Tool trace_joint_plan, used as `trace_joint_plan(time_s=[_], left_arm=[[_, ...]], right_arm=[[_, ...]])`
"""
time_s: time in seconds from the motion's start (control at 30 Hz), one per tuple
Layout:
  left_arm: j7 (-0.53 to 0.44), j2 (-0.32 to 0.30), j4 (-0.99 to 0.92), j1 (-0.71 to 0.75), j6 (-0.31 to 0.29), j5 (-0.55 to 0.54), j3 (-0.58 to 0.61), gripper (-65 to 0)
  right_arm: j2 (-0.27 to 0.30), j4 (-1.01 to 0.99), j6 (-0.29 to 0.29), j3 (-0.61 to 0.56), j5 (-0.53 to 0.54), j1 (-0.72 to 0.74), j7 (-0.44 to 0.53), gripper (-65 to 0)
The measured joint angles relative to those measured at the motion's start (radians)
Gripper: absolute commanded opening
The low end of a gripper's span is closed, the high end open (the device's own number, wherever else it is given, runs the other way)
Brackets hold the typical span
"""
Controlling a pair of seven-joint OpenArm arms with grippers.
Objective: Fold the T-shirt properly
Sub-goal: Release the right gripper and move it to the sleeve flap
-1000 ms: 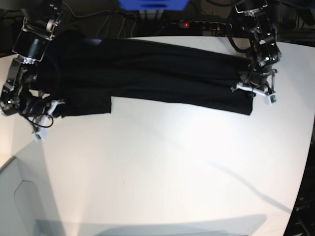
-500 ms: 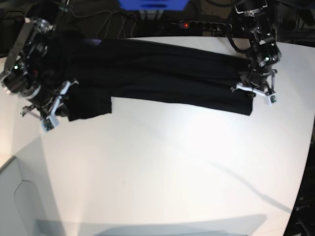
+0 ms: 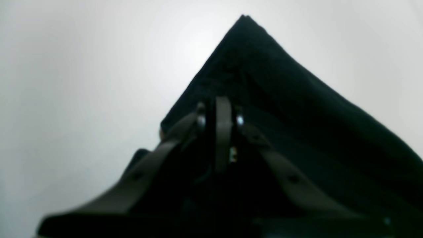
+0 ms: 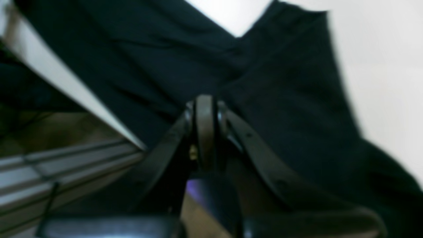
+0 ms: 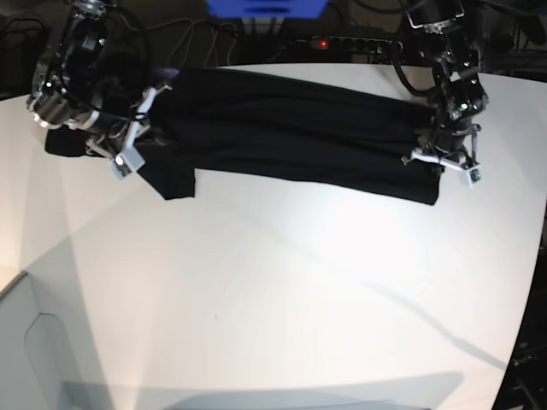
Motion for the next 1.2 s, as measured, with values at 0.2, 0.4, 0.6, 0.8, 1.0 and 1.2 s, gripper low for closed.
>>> trace_joint_plan(time_s=[0.2,0.4,0.6,0.8,1.0,1.2], left_arm=[[-0.003,0.000,-0.003,-0.003,0.000,0.000,0.000,-65.0],[-0.003,0.000,-0.003,-0.003,0.000,-0.001,0.000,-65.0],[-0.004,0.000,-0.003,-0.003,0.000,-0.001,0.000,-65.0],[-0.003,0.000,-0.005,-0.006,-0.003,-0.001,0.000,-65.0],[-0.026,-0.001,-0.046,-0.028,-0.008,-0.006,0.000,-65.0],[-0.030,-0.003,-0.062,-0.036,-0.015,-0.011,-0.001,-65.0]], right_arm=[[-0.002,0.000,0.000,-0.088,0.050,-0.008,0.003,-65.0],[-0.004,0.000,0.000,-0.130,0.049,0.010,0.003,-63.2],[0.001,0.000,-0.002,-0.038,0.048,0.075,0.077,-53.3],[0.096,0.000,-0.115,-0.036,0.047,0.061,0.301,-51.3],[0.194,-0.001,-0.212,-0.141,-0.137,0.011,0.589,-51.4],[0.170,-0.001,-0.227,-0.206,-0.620,-0.105,0.964,-51.1]])
